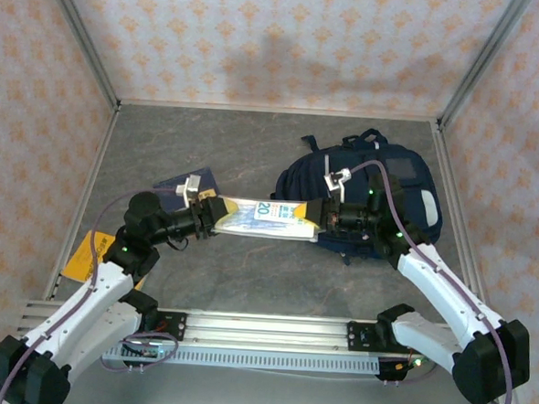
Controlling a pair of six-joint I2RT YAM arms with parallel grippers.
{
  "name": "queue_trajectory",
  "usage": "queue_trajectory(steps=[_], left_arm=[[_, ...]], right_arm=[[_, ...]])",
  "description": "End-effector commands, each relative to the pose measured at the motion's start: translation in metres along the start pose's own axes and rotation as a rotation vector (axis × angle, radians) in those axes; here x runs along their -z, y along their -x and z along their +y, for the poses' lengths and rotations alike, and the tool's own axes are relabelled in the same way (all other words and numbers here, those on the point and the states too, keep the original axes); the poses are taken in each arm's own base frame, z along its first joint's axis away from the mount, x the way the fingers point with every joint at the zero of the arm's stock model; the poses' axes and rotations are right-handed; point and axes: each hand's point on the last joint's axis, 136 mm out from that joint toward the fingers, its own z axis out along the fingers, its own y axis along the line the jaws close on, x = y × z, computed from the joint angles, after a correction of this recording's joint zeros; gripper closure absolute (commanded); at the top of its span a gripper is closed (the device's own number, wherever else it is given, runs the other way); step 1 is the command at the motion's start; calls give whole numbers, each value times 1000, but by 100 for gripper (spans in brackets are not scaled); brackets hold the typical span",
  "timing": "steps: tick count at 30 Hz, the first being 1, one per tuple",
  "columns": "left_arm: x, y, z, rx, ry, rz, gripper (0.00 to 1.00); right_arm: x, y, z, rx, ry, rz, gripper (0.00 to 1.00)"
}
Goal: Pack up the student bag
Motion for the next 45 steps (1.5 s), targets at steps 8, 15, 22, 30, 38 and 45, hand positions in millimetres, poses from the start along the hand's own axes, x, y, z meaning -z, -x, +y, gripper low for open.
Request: queue_trajectory(steps=[8, 15, 22, 30, 38, 45], left_arm=[[-12, -9, -13, -110, -2, 71, 90], [-8, -6, -6, -91, 12, 44, 73], [-2, -3, -2, -82, 22, 28, 56], [-2, -3, -7, -98, -1, 41, 78], [-2, 1, -3, -116, 43, 17, 100], [28, 35, 14, -174, 283, -211, 100]], right_arm=[[2, -2, -8, 8, -12, -5, 100], [3, -7, -17, 11, -54, 0, 100], [4, -11, -23, 4, -62, 8, 100], [3, -12, -28, -12, -58, 3, 100], [13, -1, -45, 37, -250, -64, 63], [100, 55, -84, 177, -925, -380, 41]])
